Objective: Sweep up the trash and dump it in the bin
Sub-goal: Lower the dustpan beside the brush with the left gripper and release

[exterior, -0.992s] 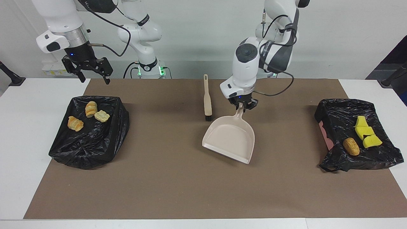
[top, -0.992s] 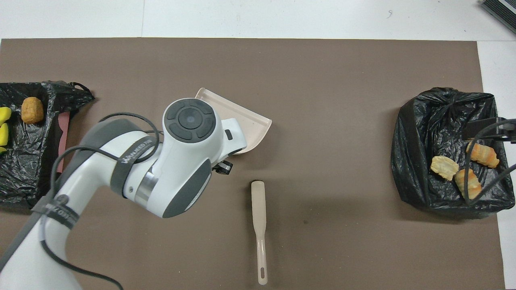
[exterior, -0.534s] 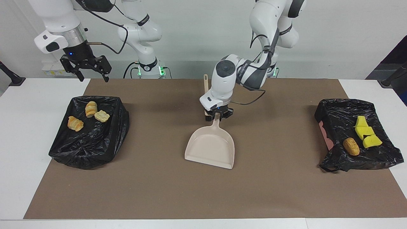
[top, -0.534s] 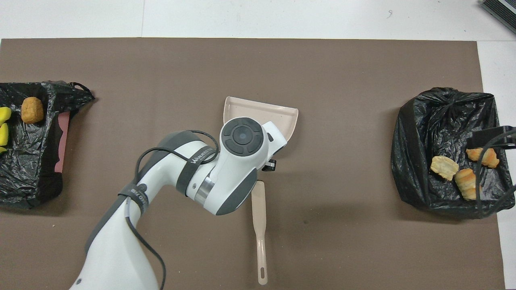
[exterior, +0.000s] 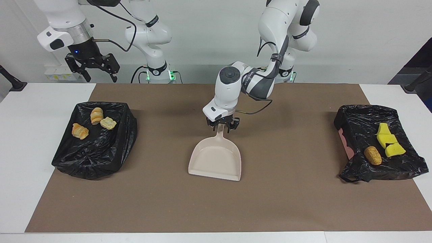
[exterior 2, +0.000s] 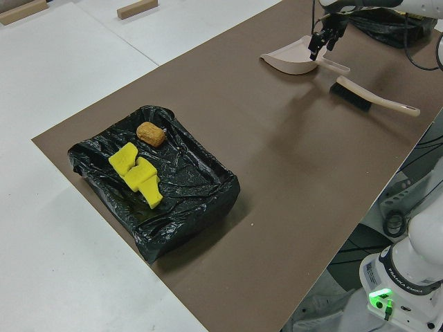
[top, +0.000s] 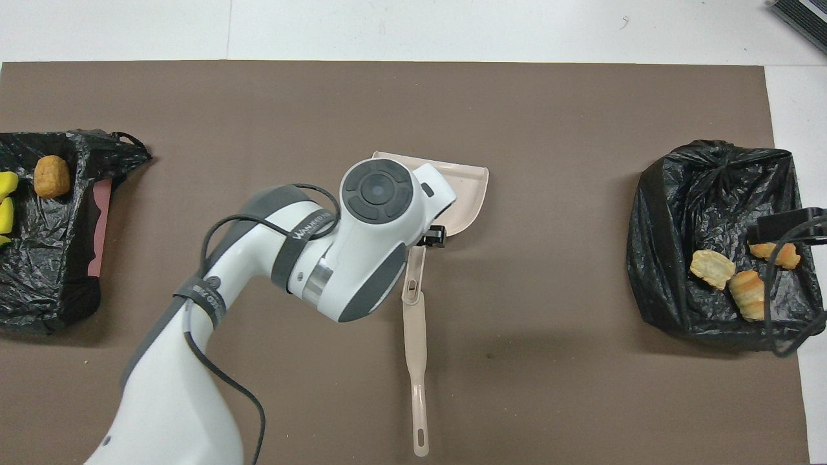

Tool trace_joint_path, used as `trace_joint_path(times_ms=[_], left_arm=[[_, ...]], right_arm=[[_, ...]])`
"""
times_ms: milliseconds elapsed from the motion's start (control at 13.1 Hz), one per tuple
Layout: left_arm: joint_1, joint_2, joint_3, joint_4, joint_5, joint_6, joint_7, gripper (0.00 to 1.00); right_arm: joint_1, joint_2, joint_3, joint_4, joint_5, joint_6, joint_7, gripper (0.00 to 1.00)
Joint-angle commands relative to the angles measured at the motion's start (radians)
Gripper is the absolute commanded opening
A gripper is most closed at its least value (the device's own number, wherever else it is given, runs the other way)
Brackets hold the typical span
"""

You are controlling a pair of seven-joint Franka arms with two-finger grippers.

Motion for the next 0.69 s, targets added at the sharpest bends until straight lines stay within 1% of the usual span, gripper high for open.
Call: trace_joint_path(times_ms=[0, 153, 305, 534, 611], left_arm=[[0.100, -0.047, 0.003, -0.008, -0.007, -0.051, 0.132, 1.00], [0.174, -0.053, 0.003, -0.008, -0.007, -0.066, 0.192, 1.00], [0.245, -0.064, 0.003, -0.008, -0.006, -0.066, 0.258, 1.00], [0.364, -0.100, 0.003, -0.007, -0.006, -0.078, 0.494, 1.00], [0.399, -0.117, 0.003, -0.008, -0.006, -0.086, 0.543, 1.00]], right_arm=[[-0.004, -0.014, 0.004, -0.016, 0.012, 0.002, 0.005, 1.00], [-0.001, -0.014, 0.005, -0.018, 0.012, 0.002, 0.014, 1.00], [0.001, -0.014, 0.005, -0.019, 0.012, 0.000, 0.067, 1.00], [-0.001, -0.014, 0.005, -0.018, 0.012, 0.002, 0.063, 1.00], [-0.001, -0.014, 0.005, -0.018, 0.012, 0.002, 0.065, 1.00]])
